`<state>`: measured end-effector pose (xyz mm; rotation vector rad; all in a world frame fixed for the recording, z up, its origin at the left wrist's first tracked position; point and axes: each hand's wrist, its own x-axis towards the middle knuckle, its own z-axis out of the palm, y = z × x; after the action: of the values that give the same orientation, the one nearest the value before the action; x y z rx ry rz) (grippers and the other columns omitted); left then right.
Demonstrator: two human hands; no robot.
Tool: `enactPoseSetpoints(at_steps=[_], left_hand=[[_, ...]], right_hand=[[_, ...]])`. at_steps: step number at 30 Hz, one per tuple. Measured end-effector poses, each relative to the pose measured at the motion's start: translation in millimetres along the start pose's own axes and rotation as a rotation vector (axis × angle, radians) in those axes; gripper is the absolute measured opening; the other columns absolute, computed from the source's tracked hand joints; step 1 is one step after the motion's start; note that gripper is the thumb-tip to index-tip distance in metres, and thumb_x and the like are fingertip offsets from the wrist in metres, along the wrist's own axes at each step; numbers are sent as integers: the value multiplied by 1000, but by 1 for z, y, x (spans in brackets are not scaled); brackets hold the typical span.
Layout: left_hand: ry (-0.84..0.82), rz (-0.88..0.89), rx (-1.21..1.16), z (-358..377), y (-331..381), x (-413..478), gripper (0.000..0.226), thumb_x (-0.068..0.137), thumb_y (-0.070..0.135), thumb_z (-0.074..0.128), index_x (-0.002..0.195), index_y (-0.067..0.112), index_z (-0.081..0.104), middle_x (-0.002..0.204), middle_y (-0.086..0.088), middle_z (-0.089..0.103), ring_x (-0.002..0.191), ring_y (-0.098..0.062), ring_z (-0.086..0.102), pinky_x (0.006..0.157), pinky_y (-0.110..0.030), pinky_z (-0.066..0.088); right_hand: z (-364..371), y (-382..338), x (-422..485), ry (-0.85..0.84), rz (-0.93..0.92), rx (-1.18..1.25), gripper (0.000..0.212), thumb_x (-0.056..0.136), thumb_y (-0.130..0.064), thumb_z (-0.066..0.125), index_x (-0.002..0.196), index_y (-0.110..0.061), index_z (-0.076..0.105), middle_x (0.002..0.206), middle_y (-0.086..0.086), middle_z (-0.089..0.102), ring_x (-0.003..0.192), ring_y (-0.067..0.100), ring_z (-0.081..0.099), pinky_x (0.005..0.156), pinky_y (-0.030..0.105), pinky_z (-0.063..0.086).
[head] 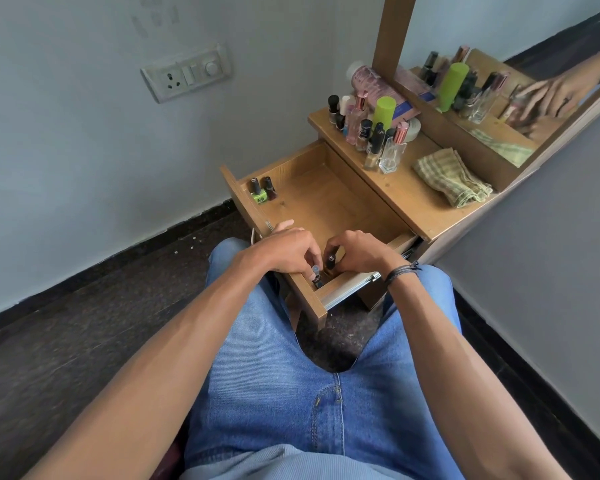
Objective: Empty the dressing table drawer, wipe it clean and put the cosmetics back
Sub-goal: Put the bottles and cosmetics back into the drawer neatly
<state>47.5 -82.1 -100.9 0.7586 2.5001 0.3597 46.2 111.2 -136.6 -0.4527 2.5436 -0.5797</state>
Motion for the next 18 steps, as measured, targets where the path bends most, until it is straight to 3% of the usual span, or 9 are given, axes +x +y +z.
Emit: enactPoseSetpoints(at_steps=[3,7,13,18], left_hand=[[-27,10,-22,2,1,1,19,80,38,80,98,39,75,123,10,68,135,-8,44,121,-43,0],[-48,-6,-58,1,0,1,21,81,36,80,101,38,76,130,6,67,135,-10,46,120,-41,2],[-142,-27,-108,-5,-2,-1,36,86,13,68,114,36,72,115,13,72,133,-2,47,124,-42,-6],[-169,-73,-64,-5,3,-4,54,84,-1,49,118,34,72,125,13,69,141,2,34,123,-36,-13]], right_hand=[[-1,0,-1,1,-15,-8,17,83,-16,77,93,-27,70,97,-9,67,92,16,63,70,23,45],[0,0,-2,-6,-23,-12,19,83,-14,74,97,-27,71,95,-10,65,91,17,62,65,21,40],[-1,1,-1,-25,-41,6,24,83,-14,73,101,-30,72,96,-16,64,94,15,61,77,26,42],[-1,2,2,-64,-45,34,27,82,-11,72,98,-32,73,103,-11,70,97,15,64,78,25,46]])
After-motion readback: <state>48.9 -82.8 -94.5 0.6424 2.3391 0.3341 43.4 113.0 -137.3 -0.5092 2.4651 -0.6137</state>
